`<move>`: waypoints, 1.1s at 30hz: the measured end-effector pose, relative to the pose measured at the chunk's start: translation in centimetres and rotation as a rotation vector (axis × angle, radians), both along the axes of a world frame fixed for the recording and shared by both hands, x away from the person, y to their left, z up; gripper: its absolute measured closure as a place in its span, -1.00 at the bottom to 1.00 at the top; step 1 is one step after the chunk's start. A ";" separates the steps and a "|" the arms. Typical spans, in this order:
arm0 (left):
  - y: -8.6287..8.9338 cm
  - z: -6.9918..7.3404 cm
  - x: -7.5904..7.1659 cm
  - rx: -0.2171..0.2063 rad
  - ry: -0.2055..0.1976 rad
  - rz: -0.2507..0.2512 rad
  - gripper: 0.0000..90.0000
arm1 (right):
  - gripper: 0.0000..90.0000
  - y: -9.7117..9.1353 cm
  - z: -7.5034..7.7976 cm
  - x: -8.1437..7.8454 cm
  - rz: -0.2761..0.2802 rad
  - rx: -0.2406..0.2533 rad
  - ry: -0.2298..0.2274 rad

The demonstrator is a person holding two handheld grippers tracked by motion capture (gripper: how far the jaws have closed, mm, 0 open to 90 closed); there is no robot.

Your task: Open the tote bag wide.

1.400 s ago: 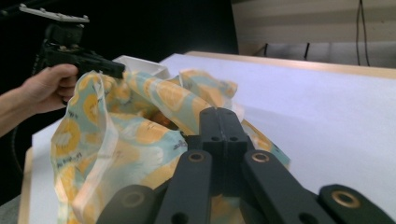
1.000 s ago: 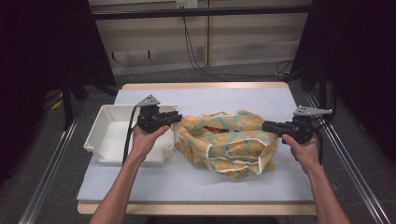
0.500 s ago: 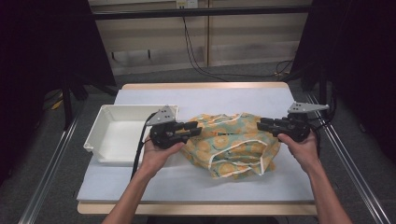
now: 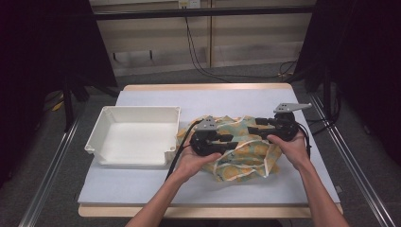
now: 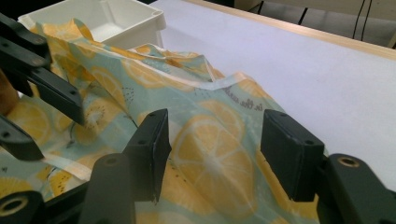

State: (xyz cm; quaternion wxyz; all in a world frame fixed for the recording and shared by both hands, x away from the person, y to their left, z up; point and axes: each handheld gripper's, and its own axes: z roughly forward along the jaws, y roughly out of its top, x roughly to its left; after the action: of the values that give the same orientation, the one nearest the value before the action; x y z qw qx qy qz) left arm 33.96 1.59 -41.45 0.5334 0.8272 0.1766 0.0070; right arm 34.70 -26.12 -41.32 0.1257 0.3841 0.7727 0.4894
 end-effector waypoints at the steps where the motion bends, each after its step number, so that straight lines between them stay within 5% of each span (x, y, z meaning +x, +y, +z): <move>1: -0.4 -0.1 0.1 0.002 -0.001 0.007 0.37 | -0.09 0.1 -0.1 0.2 0.004 -0.002 0.002; 9: -1.8 -1.7 1.3 0.086 -0.013 0.008 -0.07 | 0.12 1.2 -1.3 0.6 0.059 -0.068 0.057; 14: -2.4 -2.8 1.2 0.132 -0.038 -0.016 -0.14 | 0.63 1.1 -1.4 0.7 0.055 -0.050 0.068; 17: -2.4 -3.0 0.8 0.115 -0.035 -0.062 0.20 | 0.88 0.7 -1.2 0.9 0.052 -0.027 0.064; 22: -2.1 -3.0 0.3 0.146 -0.057 -0.084 0.93 | 0.98 0.0 -0.6 1.2 0.030 0.029 0.049; 27: -1.6 -2.0 -0.9 0.110 -0.059 -0.127 1.00 | 1.00 -0.3 -0.4 1.9 0.015 0.043 0.049; 33: -1.2 -1.1 -4.5 0.080 -0.101 -0.219 1.00 | 1.00 -1.0 -0.7 3.0 -0.045 0.054 0.051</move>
State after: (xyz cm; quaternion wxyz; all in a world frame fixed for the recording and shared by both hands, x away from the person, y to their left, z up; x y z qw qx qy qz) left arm 29.42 0.38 -42.60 0.5057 0.8608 0.0577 -0.0023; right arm 37.65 -27.08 -42.06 0.1065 0.4172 0.7533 0.4971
